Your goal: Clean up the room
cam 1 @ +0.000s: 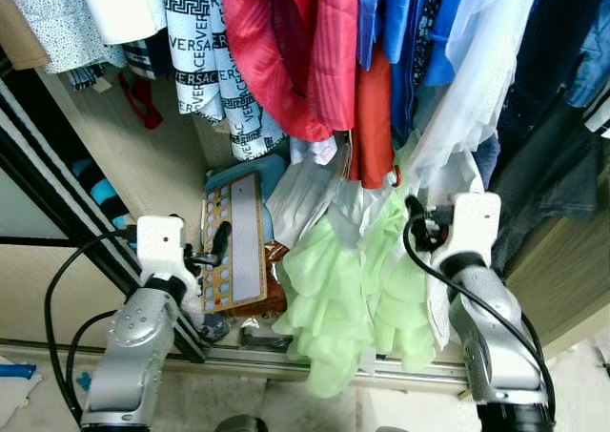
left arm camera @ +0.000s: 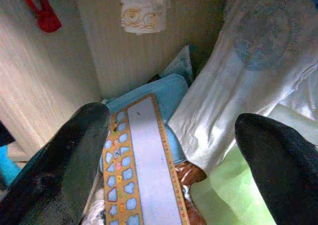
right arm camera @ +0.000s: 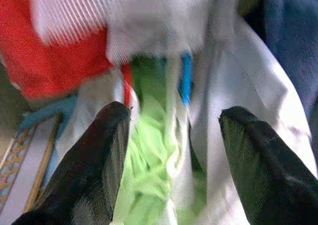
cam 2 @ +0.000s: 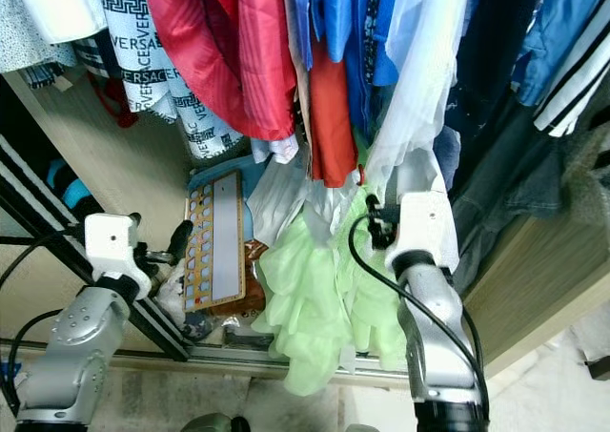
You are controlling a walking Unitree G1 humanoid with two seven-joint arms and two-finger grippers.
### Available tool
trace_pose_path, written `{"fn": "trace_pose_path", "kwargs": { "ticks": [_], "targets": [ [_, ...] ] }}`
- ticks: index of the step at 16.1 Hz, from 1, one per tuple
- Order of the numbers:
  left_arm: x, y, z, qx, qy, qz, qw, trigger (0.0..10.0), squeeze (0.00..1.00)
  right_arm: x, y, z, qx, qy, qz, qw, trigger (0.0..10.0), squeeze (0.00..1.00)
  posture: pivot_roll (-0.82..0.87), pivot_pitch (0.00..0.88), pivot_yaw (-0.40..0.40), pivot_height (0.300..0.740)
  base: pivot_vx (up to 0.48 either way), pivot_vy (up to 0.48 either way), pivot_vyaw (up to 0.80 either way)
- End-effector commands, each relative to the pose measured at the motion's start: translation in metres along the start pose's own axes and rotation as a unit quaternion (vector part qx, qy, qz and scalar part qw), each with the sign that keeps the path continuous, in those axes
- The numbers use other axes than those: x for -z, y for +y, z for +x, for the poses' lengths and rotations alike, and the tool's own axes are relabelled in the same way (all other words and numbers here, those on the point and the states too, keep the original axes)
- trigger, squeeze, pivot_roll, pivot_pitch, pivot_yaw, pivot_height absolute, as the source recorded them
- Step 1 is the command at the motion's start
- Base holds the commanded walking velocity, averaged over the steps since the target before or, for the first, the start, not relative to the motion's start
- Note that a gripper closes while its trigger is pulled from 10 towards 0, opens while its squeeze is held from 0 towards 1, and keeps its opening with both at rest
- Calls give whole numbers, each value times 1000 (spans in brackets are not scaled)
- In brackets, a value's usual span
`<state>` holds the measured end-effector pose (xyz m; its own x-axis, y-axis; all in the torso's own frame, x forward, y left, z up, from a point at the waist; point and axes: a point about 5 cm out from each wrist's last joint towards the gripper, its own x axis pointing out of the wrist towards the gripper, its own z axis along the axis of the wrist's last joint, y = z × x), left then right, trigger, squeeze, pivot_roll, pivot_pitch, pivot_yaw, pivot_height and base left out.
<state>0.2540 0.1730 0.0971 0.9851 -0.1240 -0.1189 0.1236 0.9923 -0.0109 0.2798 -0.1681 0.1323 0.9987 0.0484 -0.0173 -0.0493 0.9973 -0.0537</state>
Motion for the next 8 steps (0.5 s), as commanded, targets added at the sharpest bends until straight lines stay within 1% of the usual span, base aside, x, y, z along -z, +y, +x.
{"fn": "trace_pose_path", "kwargs": {
  "ticks": [1, 3, 5, 6, 8],
  "targets": [
    [-5, 1, -2, -18, -8, 0, 1000, 10000, 0, -8, 5, 9, -11, -16, -5, 1000, 10000, 0, -55, 0, 55, 740, 0, 0, 0],
    [-7, 0, -3, -25, -14, 8, 1000, 10000, 0, -10, 7, 13, -10, -18, -6, 1000, 10000, 0, -52, 0, 50, 740, 0, 0, 0],
    [-3, 0, -4, -32, -3, -20, 999, 10000, 0, -11, 8, 14, -11, -17, -6, 1000, 10000, 0, -48, 0, 37, 740, 0, 0, 0],
    [1, -4, -6, -17, -5, -21, 1000, 10000, 0, -8, 10, 12, -18, -11, -10, 1000, 10000, 0, -47, 0, 30, 740, 0, 0, 0],
    [4, -7, -9, -23, -7, -48, 999, 10000, 0, -2, 11, 9, -26, -1, -25, 999, 10000, 0, -40, 0, 22, 740, 0, 0, 800]
  ]
}}
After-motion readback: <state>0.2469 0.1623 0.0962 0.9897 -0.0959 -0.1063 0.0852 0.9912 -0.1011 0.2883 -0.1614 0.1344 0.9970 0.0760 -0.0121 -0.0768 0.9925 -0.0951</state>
